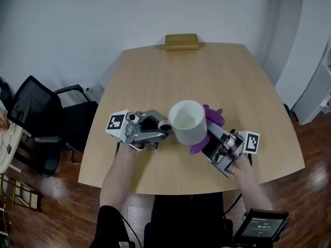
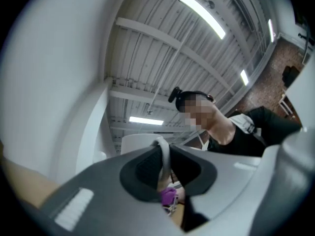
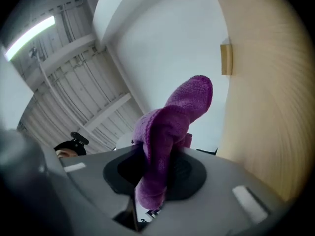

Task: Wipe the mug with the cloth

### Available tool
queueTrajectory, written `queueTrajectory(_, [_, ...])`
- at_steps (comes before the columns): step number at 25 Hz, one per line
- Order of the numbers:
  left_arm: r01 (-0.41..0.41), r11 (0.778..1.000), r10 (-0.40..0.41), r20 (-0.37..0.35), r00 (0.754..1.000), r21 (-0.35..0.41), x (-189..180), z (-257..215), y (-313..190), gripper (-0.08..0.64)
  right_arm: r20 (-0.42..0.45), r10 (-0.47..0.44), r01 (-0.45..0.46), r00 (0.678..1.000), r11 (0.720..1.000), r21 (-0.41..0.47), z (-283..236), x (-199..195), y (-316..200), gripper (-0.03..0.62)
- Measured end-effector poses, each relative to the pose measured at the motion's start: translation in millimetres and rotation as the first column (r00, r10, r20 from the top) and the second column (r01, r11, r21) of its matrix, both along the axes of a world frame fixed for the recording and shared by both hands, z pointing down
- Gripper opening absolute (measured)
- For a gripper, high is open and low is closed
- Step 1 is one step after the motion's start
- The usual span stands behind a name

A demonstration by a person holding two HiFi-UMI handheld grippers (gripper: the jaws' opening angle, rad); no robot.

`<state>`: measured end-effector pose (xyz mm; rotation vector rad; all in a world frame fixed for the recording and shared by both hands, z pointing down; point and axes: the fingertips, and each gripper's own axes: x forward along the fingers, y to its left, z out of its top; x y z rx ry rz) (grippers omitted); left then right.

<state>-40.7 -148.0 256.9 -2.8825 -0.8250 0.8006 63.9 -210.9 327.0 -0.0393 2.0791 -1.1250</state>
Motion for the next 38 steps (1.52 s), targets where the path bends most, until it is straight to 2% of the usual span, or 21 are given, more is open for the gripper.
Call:
queueTrajectory(4, [0.194, 0.981, -0.194, 0.044, 0.980, -0.015, 5.8, 0.6, -30.5, 0.069, 0.004, 0.028, -0.028, 1.000, 0.998, 0.056, -8.7, 3.7, 2.2, 0.074])
queueTrajectory(8, [0.284, 0.958, -0.286, 0.064, 0.956, 0.027, 16.9, 0.9, -33.7, 0.072, -0.009, 0.079, -0.079, 0.997, 0.997, 0.019, 5.6, 11.2, -7.4, 0.074])
queueTrajectory(10, [0.263, 0.963, -0.266, 0.049, 0.963, 0.060, 19.0, 1.9, -24.4, 0.064, -0.038, 0.104, -0.104, 0.994, 0.994, 0.023, 10.2, 13.1, -9.8, 0.074])
queueTrajectory(13, [0.150, 0.986, -0.151, 0.003, 0.989, 0.076, 9.9, -1.5, -6.1, 0.063, -0.109, 0.159, -0.152, 0.981, 0.986, 0.076, 6.4, 14.6, -8.2, 0.074])
queueTrajectory(15, [0.139, 0.989, -0.137, -0.032, 0.990, 0.054, 3.8, -6.8, -6.3, 0.063, -0.170, 0.265, -0.238, 0.949, 0.957, 0.163, -6.3, 25.1, -4.9, 0.074])
queueTrajectory(16, [0.149, 0.988, -0.148, -0.047, 0.988, 0.032, 0.9, -8.7, -10.8, 0.063, -0.201, 0.341, -0.290, 0.918, 0.925, 0.246, -18.2, 31.5, -0.1, 0.074])
queueTrajectory(17, [0.161, 0.987, -0.160, -0.057, 0.985, 0.008, -1.9, -9.7, -16.4, 0.063, -0.226, 0.426, -0.333, 0.876, 0.873, 0.356, -34.2, 36.1, 7.8, 0.074])
queueTrajectory(19, [0.181, 0.983, -0.183, -0.068, 0.981, -0.030, -5.8, -10.8, -26.8, 0.063, -0.235, 0.584, -0.361, 0.777, 0.720, 0.593, -74.3, 34.4, 31.5, 0.074])
queueTrajectory(21, [0.196, 0.979, -0.199, -0.067, 0.978, -0.052, -5.7, -10.9, -33.5, 0.063, -0.208, 0.699, -0.317, 0.684, 0.542, 0.778, -110.3, 19.5, 57.3, 0.074])
queueTrajectory(22, [0.202, 0.978, -0.205, -0.062, 0.977, -0.057, -4.1, -10.1, -35.2, 0.063, -0.196, 0.738, -0.277, 0.645, 0.465, 0.840, -121.3, 9.1, 68.3, 0.074])
queueTrajectory(23, [0.206, 0.977, -0.209, -0.056, 0.976, -0.059, -2.0, -8.8, -36.0, 0.063, -0.195, 0.764, -0.228, 0.615, 0.409, 0.883, -127.2, -3.4, 77.4, 0.074])
queueTrajectory(24, [0.207, 0.976, -0.210, -0.051, 0.976, -0.061, 0.0, -7.7, -36.3, 0.063, -0.209, 0.778, -0.173, 0.593, 0.376, 0.910, -128.7, -17.5, 83.7, 0.074])
queueTrajectory(25, [0.206, 0.976, -0.210, -0.050, 0.976, -0.065, 1.5, -6.8, -36.6, 0.063, -0.230, 0.787, -0.123, 0.573, 0.359, 0.925, -126.0, -30.3, 86.9, 0.074])
queueTrajectory(28, [0.200, 0.976, -0.206, -0.067, 0.976, -0.090, -1.2, -6.8, -39.5, 0.063, -0.284, 0.812, -0.049, 0.511, 0.357, 0.933, -102.6, -47.1, 84.3, 0.074])
queueTrajectory(30, [0.200, 0.974, -0.209, -0.086, 0.974, -0.104, -6.9, -8.7, -42.6, 0.063, -0.324, 0.829, 0.001, 0.457, 0.363, 0.932, -76.8, -49.9, 79.6, 0.074])
queueTrajectory(31, [0.205, 0.973, -0.215, -0.095, 0.972, -0.108, -9.7, -9.9, -44.6, 0.063, -0.356, 0.831, 0.036, 0.427, 0.378, 0.925, -60.6, -50.6, 75.9, 0.074])
queueTrajectory(34, [0.227, 0.967, -0.240, -0.104, 0.965, -0.117, -15.2, -11.0, -50.7, 0.063, -0.481, 0.814, 0.107, 0.325, 0.474, 0.874, -12.8, -43.9, 56.9, 0.074])
queueTrajectory(35, [0.229, 0.966, -0.242, -0.104, 0.965, -0.121, -15.9, -11.1, -52.0, 0.063, -0.502, 0.811, 0.103, 0.301, 0.495, 0.863, -5.6, -39.0, 51.0, 0.074])
queueTrajectory(36, [0.229, 0.965, -0.243, -0.104, 0.965, -0.124, -15.9, -11.0, -52.7, 0.063, -0.503, 0.813, 0.085, 0.293, 0.502, 0.860, -6.1, -34.1, 48.5, 0.074])
queueTrajectory(37, [0.229, 0.965, -0.242, -0.100, 0.965, -0.126, -15.3, -10.6, -53.0, 0.063, -0.490, 0.818, 0.058, 0.302, 0.497, 0.866, -13.9, -30.2, 50.2, 0.074])
queueTrajectory(38, [0.230, 0.965, -0.242, -0.094, 0.966, -0.126, -14.3, -9.8, -53.3, 0.063, -0.461, 0.828, 0.035, 0.318, 0.476, 0.879, -27.5, -28.1, 55.8, 0.074])
